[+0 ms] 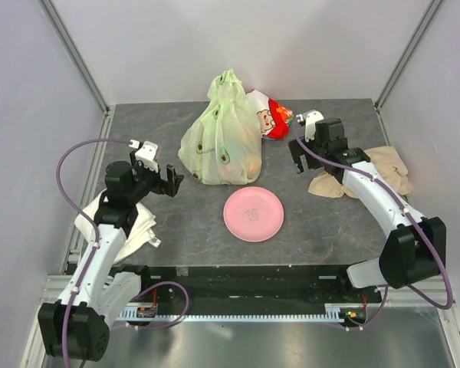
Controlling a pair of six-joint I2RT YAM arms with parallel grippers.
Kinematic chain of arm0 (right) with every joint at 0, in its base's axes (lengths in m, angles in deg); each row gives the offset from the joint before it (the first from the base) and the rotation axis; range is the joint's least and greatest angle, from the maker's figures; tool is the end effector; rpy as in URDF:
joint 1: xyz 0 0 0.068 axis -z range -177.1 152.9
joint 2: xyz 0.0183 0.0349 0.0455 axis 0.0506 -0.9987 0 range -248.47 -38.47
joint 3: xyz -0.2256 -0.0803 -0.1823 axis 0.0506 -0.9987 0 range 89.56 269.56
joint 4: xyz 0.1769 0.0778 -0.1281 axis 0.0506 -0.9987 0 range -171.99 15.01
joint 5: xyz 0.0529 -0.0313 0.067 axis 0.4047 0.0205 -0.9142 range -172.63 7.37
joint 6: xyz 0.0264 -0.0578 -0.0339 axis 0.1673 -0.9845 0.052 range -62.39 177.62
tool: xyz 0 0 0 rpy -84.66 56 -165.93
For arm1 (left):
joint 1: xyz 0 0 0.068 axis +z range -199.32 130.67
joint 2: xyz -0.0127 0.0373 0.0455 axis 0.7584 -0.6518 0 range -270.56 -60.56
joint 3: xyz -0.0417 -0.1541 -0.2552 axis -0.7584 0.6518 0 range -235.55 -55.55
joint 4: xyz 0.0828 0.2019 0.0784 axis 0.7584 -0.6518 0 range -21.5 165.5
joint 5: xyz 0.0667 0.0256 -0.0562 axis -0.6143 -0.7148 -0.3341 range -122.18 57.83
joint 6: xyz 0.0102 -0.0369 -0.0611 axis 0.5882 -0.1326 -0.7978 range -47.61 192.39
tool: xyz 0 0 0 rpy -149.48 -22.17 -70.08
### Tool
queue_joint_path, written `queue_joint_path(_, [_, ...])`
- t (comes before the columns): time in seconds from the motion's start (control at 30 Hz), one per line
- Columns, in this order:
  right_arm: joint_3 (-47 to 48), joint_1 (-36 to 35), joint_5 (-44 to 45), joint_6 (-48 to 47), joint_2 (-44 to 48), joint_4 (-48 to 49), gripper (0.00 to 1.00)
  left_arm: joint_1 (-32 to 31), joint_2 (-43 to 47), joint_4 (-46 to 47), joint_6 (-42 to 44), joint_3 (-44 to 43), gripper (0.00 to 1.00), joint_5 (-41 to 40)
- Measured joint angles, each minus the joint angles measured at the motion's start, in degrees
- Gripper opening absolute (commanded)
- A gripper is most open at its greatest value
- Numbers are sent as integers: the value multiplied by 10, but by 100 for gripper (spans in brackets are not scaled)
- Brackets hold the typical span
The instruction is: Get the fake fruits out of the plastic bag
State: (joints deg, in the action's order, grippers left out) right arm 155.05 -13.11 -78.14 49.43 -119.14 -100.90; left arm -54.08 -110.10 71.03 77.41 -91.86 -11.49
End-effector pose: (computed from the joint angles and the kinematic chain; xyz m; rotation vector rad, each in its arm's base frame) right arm 0.2843 0.0767 0.3171 -0.4390 2.2427 -0.0186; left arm 0.1723 -0.0355 0.3067 0.4047 1.8283 -0.3357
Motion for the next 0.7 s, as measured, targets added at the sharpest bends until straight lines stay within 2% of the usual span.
queue_joint_path(0.13, [16, 0, -30, 2, -6, -17, 98, 0, -13, -6, 0, -3, 99, 10])
queue_joint_path(0.3, [158, 0, -120, -1, -73, -41, 93, -3, -52, -23, 0, -52, 93, 22])
queue_joint_path(0.43, [275, -1, -167, 32, -127, -25, 91, -9, -111, -70, 0, -167, 92, 30])
queue_joint_path(0.53, [329, -1, -194, 66, -157, -1, 90, -16, -148, -92, 0, -259, 95, 38])
queue_joint_path(0.7, [382, -3, -229, 136, -212, 56, 87, -30, -186, -101, 0, -328, 95, 36])
